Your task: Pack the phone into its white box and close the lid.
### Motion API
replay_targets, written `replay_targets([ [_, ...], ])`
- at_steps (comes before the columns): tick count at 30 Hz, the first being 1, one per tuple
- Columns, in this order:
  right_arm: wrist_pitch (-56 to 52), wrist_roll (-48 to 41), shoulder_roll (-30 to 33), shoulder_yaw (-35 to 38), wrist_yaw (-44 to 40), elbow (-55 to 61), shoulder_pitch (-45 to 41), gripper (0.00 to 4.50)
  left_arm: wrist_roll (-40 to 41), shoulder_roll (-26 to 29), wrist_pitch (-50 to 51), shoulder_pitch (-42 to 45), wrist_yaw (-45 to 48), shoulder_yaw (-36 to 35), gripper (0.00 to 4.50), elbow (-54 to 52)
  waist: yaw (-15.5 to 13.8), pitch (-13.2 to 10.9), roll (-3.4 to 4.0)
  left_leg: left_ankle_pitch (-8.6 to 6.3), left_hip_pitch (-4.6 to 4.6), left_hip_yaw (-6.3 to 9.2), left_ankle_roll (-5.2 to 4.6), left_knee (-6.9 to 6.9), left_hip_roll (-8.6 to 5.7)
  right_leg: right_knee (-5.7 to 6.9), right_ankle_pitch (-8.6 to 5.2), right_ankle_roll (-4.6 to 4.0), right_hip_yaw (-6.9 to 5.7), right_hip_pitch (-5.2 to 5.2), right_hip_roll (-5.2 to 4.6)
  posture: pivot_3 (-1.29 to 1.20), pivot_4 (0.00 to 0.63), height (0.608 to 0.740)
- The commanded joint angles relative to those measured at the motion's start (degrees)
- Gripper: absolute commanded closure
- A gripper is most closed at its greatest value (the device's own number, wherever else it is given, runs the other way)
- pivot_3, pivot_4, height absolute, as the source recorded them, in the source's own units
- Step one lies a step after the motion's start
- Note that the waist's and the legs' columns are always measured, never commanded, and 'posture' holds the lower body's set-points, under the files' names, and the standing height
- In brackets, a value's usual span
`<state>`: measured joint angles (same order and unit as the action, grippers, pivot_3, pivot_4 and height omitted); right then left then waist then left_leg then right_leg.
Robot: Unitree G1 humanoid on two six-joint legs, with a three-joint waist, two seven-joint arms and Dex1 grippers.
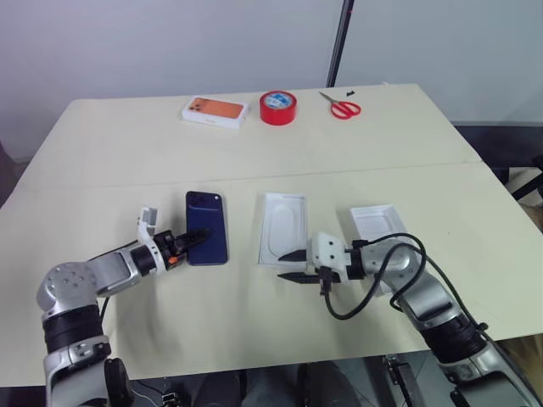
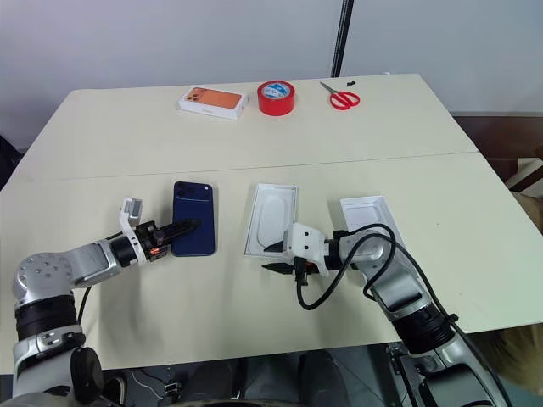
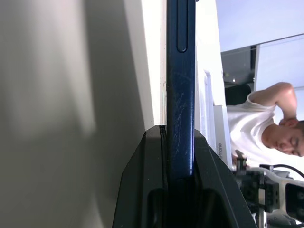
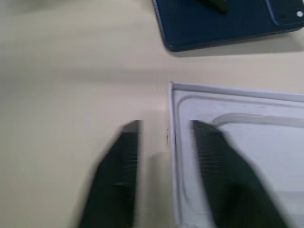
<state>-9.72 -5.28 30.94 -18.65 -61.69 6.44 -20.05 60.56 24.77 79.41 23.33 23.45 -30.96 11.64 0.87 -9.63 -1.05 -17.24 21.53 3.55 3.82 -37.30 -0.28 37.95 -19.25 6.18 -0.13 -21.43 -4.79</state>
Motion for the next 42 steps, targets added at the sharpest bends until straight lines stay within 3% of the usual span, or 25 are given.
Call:
replay_targets([
  [1, 3.2, 3.0, 0.2, -1.3, 1.3, -1.6, -0.6, 4.46, 1.4, 1.3, -0.3, 1.7, 1.6, -0.7, 4.50, -0.6, 0.1, 0.0, 0.00, 0.00, 0.00, 0.00, 0.00, -0.02, 0.00, 0.01, 0.00, 0.00, 0.00, 0.00, 0.00, 0.00, 0.150, 0.740],
  [19, 1.6, -2.3, -0.9, -0.2, -2.2, 0.1, -3.2, 4.46, 2.3, 1.6, 0.4, 1.8, 1.4, -1.9, 4.50, 0.3, 0.1, 0.0, -0.01, 0.00, -0.01, 0.01, 0.00, -0.03, 0.02, 0.01, 0.00, 0.00, 0.00, 0.01, 0.02, 0.00, 0.150, 0.740],
  [35, 6.6, 3.6, -9.2, -5.3, 3.0, -6.1, -6.4, 4.46, 3.8, 0.7, 1.4, 5.2, 0.0, -3.7, 4.50, 1.4, 0.1, 0.0, -0.01, 0.01, 0.00, 0.02, 0.02, -0.06, 0.02, 0.04, 0.00, 0.00, -0.01, 0.00, 0.02, 0.00, 0.150, 0.740],
  [38, 7.4, 4.4, -8.9, -5.1, 3.7, -6.3, -6.6, 3.65, 3.8, 0.9, 1.5, 5.1, 0.1, -3.9, 4.50, 1.3, 0.2, 0.0, -0.01, 0.01, 0.00, 0.01, 0.02, -0.06, 0.01, 0.04, 0.00, 0.00, -0.01, -0.01, 0.02, 0.00, 0.150, 0.740],
  [42, 5.5, 1.9, -7.4, -4.0, 1.3, -4.3, -6.1, 1.65, 4.1, 1.2, 2.0, 5.2, 0.1, -3.9, 4.50, 0.7, 0.2, 0.0, -0.01, 0.01, 0.00, 0.01, 0.02, -0.06, 0.02, 0.05, 0.00, 0.00, -0.01, -0.01, 0.04, 0.00, 0.150, 0.740],
])
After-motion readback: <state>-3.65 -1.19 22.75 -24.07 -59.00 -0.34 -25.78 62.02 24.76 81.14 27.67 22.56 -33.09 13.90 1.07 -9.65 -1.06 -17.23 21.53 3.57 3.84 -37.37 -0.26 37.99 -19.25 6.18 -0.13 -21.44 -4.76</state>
